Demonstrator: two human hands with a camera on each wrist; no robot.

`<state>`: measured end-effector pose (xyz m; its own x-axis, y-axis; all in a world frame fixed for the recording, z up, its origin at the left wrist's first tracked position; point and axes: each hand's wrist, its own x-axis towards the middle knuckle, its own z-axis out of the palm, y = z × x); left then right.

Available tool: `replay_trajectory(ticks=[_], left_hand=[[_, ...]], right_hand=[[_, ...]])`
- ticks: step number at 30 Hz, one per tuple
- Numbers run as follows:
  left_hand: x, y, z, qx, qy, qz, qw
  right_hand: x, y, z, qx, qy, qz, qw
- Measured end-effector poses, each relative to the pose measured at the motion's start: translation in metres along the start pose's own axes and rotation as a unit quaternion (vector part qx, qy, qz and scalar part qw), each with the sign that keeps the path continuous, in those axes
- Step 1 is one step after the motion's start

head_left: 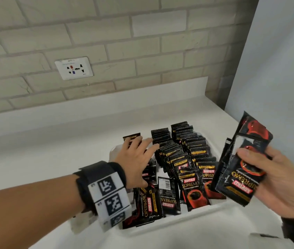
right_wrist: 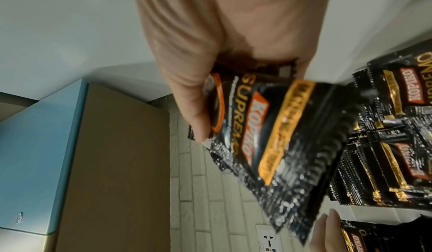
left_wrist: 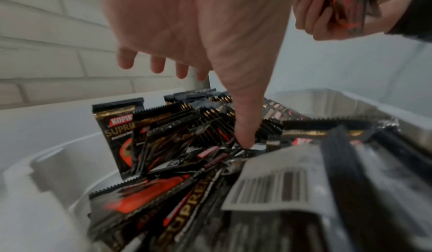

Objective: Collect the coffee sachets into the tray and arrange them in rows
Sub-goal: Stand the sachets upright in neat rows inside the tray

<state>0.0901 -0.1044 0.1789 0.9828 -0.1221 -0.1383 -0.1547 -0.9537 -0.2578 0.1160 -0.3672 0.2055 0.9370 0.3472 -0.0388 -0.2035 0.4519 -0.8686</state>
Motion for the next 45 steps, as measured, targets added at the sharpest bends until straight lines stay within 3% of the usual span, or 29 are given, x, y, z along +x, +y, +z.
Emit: replay_trajectory(ticks=[4,7,11,15,20,23,29,37,45], left_hand=[[0.015,0.005,0.004,0.023,-0.036,0.008,0.999],[0.022,0.003,0.005,0.019,-0.048,0.003,0.999],[0.027,-0.009,-0.001,0.013,-0.023,-0.009,1.000],[0.038,-0.031,-0.012,-0.021,0.000,-0.055,0.998],[0.054,-0.054,-0.017,-0.103,-0.038,-0.106,0.988],[0.058,-0.055,-0.016,-0.134,-0.062,-0.062,0.987],[0.059,-0.048,-0.006,-0.093,-0.071,0.049,0.992],[0.057,-0.049,-0.005,-0.131,-0.054,0.015,0.990],[0.066,-0.049,-0.006,-0.041,-0.083,-0.028,0.995]], right_hand=[[0.003,0.013,-0.004,-0.004,-0.013,0.033,0.999],[0.002,0.024,-0.004,-0.085,-0.059,0.081,0.991],[-0.003,0.030,-0.003,-0.228,-0.122,0.139,0.956],[-0.005,0.034,0.000,-0.260,-0.145,0.156,0.942],[0.000,0.036,-0.007,-0.265,-0.132,0.189,0.936],[0.002,0.038,-0.008,-0.266,-0.117,0.191,0.938],[0.002,0.037,-0.007,-0.308,-0.116,0.194,0.924],[0.001,0.034,-0.001,-0.345,-0.109,0.203,0.910],[0.002,0.037,-0.003,-0.317,-0.091,0.211,0.920]])
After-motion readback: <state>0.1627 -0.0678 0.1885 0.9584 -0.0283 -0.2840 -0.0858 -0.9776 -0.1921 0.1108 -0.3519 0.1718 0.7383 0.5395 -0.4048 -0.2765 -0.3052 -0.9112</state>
